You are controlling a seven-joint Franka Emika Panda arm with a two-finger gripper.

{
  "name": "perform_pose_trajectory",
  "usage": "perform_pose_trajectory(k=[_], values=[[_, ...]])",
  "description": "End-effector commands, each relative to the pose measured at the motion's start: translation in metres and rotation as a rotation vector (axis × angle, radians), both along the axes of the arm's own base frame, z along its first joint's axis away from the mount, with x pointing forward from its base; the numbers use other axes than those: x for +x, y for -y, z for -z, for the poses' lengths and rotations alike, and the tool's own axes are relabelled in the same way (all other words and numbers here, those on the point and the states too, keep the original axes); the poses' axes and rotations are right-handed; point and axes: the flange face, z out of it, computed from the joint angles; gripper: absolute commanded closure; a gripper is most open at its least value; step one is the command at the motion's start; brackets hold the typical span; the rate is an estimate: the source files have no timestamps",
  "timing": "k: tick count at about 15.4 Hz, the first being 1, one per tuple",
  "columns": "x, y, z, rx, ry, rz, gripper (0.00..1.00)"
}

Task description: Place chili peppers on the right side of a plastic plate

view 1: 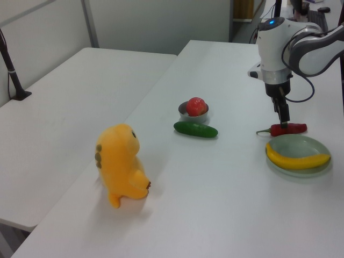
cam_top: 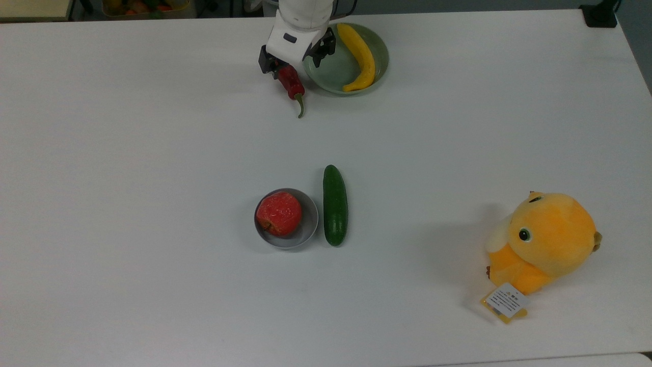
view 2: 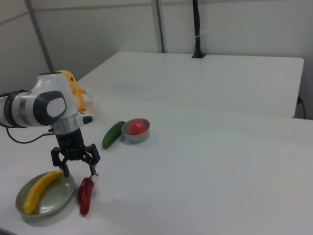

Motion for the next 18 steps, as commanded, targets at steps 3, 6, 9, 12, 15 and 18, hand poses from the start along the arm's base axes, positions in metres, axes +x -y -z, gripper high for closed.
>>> perform_pose_trajectory(k=[3,6,9,12,15,18], values=[[0.026,-0.002,-0.062,0.007,0.080,0.180,0.00],[0.050,0.009,-0.109,0.038,0.192,0.392,0.00],[0.071,0.040,-0.154,0.104,0.274,0.511,0.00],[0.087,0.054,-0.165,0.132,0.294,0.545,0.00],[0.089,0.053,-0.166,0.135,0.295,0.545,0.00],[0.088,0.054,-0.165,0.157,0.273,0.524,0.00]])
